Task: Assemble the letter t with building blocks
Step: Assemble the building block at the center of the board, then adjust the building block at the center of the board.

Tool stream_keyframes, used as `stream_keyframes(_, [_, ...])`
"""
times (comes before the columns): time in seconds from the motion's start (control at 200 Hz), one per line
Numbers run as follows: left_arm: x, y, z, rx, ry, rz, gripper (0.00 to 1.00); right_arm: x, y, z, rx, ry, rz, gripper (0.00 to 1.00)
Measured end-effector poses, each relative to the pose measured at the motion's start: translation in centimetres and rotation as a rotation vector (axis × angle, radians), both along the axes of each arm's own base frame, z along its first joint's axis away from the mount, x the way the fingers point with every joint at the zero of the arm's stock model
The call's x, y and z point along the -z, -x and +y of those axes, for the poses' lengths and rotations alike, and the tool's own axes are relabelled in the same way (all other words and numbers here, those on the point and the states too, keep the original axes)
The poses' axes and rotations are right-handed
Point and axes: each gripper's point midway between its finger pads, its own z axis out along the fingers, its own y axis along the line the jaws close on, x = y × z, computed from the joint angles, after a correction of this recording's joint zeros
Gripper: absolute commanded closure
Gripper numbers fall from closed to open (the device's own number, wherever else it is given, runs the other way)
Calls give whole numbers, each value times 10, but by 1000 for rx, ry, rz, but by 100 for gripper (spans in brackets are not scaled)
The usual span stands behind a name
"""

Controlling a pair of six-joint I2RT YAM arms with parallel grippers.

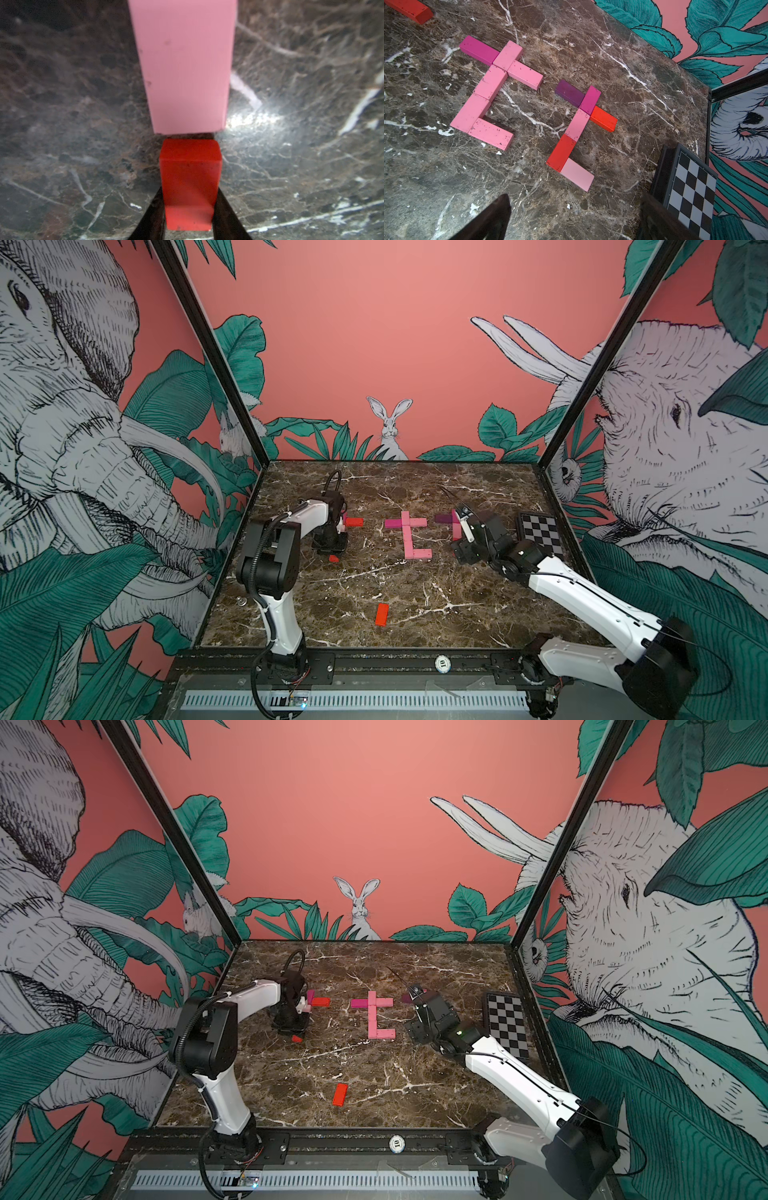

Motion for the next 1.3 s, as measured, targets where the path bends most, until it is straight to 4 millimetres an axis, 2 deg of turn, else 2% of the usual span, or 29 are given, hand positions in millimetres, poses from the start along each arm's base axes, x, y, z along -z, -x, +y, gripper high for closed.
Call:
stream_keyframes(0.28, [0,-1,0,0,0,0,59,0,0,0,0,1,0,5])
stream_keyframes(0.735, [0,-5,-1,0,-3,4,62,0,0,0,-1,1,0,5])
stream_keyframes(0.96, [0,-6,-1,2,-6,11,67,0,0,0,-1,1,0,5])
stream_keyframes(1.3, [0,-7,0,0,-6,13,68,0,0,0,-1,1,0,5])
